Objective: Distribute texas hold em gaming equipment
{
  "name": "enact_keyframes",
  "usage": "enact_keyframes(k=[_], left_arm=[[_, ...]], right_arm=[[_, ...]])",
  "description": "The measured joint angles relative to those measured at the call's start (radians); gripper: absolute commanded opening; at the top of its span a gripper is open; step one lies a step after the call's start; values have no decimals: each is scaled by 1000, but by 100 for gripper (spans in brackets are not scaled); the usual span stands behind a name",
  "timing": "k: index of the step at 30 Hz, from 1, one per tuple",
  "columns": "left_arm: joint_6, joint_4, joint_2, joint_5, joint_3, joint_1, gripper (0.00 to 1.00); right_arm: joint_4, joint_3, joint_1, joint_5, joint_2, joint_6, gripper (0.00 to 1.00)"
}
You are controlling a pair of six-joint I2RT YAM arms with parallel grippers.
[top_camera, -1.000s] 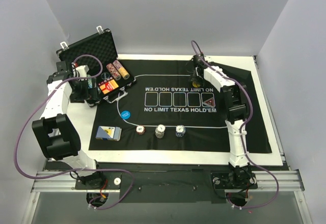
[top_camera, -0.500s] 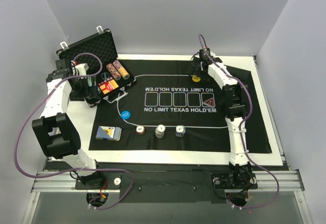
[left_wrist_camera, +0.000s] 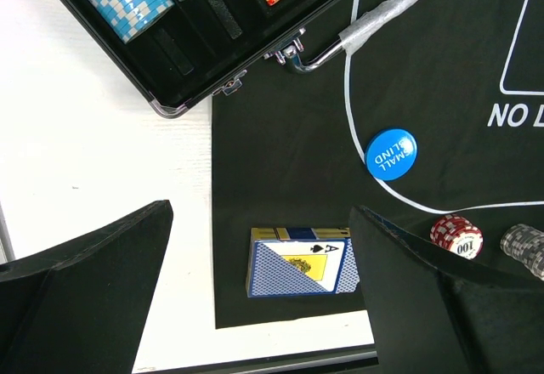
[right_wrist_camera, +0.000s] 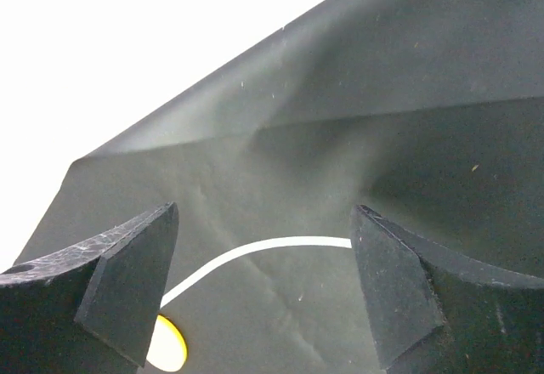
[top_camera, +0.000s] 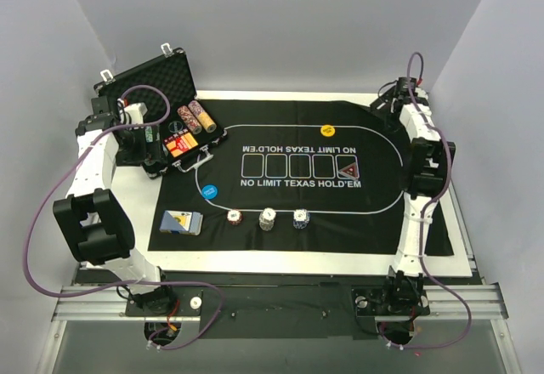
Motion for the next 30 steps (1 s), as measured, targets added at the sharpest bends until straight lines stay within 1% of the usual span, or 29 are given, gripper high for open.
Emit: enact_keyframes(k=[5, 9, 13, 15, 16, 22, 30], left_arm=[[0, -10, 19, 2, 22, 0, 97], [0, -19, 40, 2, 43, 0, 97], [0, -23, 54, 3, 61, 0, 97], [0, -24, 58, 3, 66, 0, 97], [1, -26, 58, 3, 68, 0, 97], [3, -40, 61, 2, 84, 0, 97], [4, -46, 75, 2, 85, 0, 97]], right_arm=[[72, 28, -15, -21, 18, 47, 75], [158, 47, -6, -78, 64, 101, 75], [285, 60, 2, -163, 125, 207, 77], [332, 67, 4, -178, 145, 252, 81], [360, 71, 5, -188, 157, 281, 85], [458, 83, 7, -182, 189, 385, 86], [555, 80, -5, -151, 213, 436, 86]])
